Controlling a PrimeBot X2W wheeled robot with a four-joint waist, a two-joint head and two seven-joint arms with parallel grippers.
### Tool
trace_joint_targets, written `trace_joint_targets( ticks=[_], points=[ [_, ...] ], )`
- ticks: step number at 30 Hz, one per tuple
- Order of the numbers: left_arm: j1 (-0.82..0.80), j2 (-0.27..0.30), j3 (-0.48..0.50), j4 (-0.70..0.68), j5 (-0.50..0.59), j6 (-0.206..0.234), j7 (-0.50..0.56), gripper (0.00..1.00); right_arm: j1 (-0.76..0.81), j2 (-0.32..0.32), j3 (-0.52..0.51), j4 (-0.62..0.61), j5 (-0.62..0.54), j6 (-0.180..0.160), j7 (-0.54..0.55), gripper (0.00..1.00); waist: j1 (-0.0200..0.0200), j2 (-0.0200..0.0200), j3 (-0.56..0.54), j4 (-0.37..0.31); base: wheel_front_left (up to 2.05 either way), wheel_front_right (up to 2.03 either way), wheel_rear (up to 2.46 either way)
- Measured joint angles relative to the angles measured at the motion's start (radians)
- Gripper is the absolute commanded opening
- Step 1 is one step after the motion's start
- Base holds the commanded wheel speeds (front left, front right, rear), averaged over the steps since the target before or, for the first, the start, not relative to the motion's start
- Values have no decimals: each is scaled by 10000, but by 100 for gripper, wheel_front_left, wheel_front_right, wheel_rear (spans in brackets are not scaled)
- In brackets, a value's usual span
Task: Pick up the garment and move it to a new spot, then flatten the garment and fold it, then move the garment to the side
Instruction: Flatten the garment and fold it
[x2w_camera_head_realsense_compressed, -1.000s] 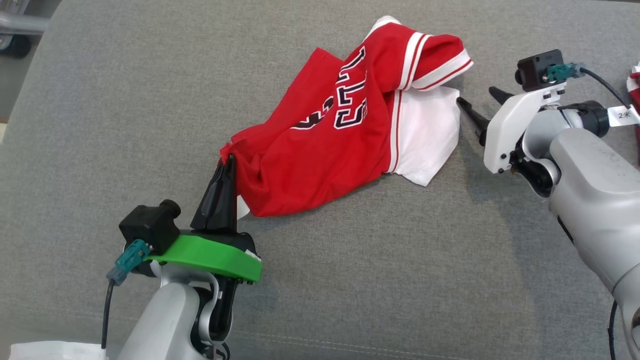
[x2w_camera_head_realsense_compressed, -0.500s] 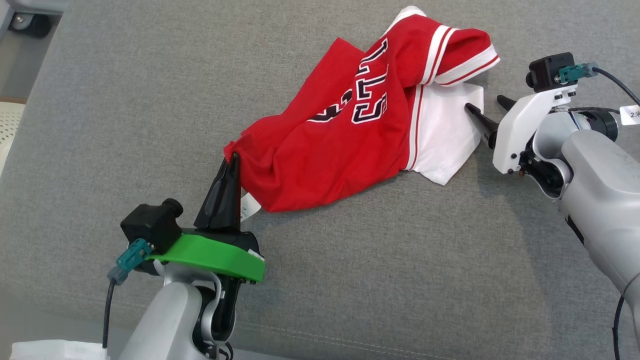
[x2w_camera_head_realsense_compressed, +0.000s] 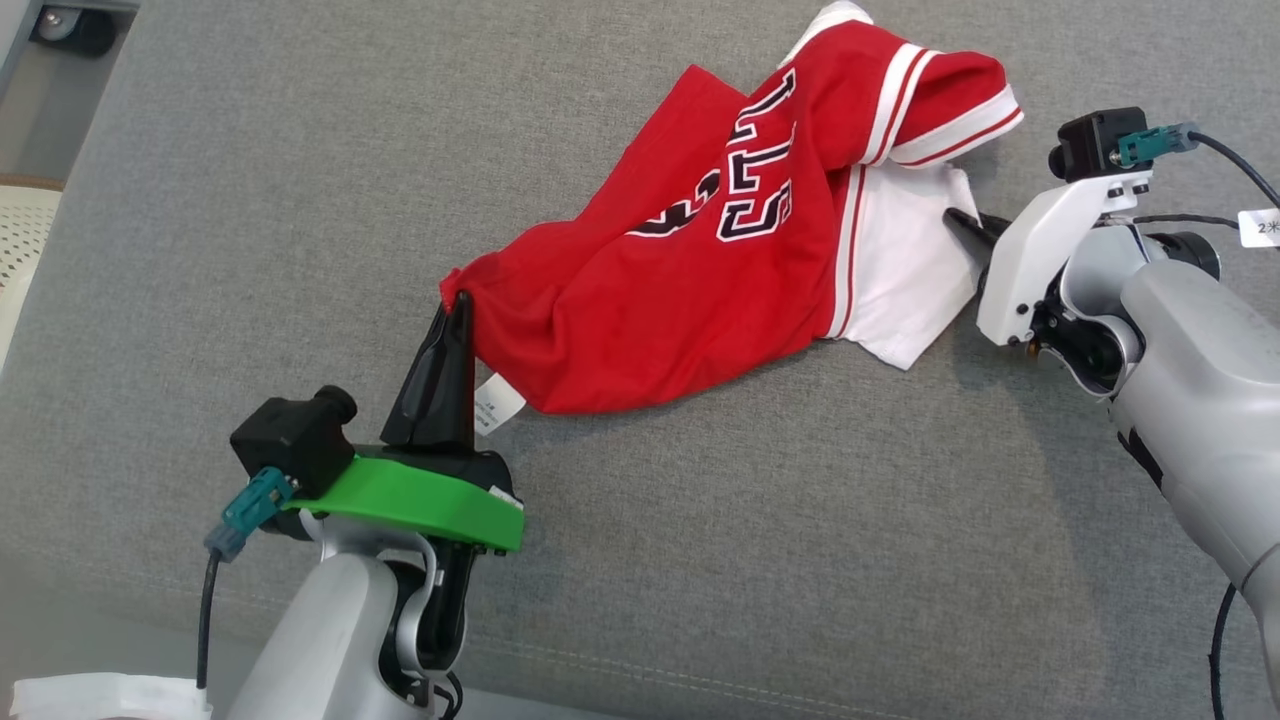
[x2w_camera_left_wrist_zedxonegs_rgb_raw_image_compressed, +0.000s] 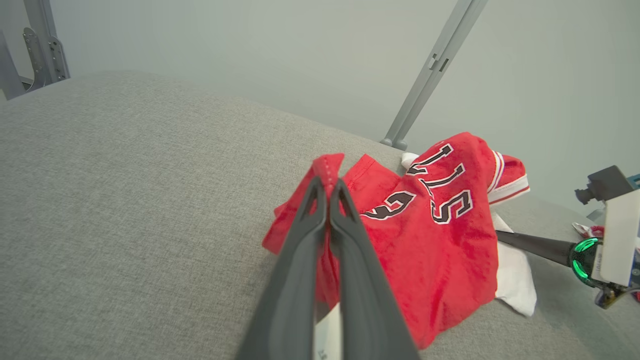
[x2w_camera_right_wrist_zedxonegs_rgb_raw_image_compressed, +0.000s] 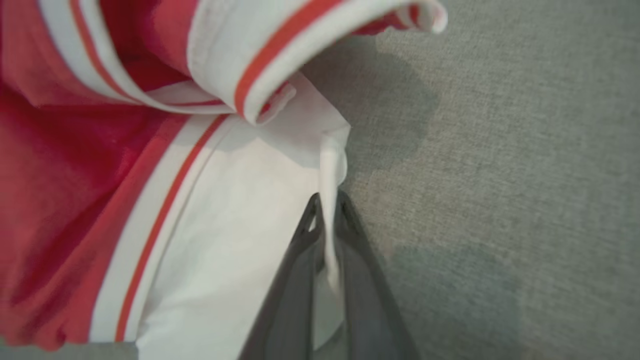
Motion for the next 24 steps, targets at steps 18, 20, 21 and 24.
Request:
trace_joint_targets(
  ticks=[18, 20, 21, 24],
  points=[
    [-24, -27, 1200, -332, 190, 54, -2, 0, 148, 52, -504, -2366, 1584, -2, -2429, 0, 0, 0, -439, -788, 0, 0, 0],
    [-24, -29, 1476, -474, 190, 54, -2, 0, 407, 56, -708, -2824, 1983, -2, -2865, 0, 0, 0, -558, -941, 0, 0, 0],
    [-23, -31, 1599, -502, 190, 54, -2, 0, 592, 50, -784, -3024, 2121, -2, -3060, 0, 0, 0, -624, -1025, 0, 0, 0],
    [12, -33, 1848, -545, 267, 54, -2, 0, 1243, -23, -897, -3578, 2518, -4, -3521, 0, 0, 0, -834, -1286, 0, 0, 0]
  ],
)
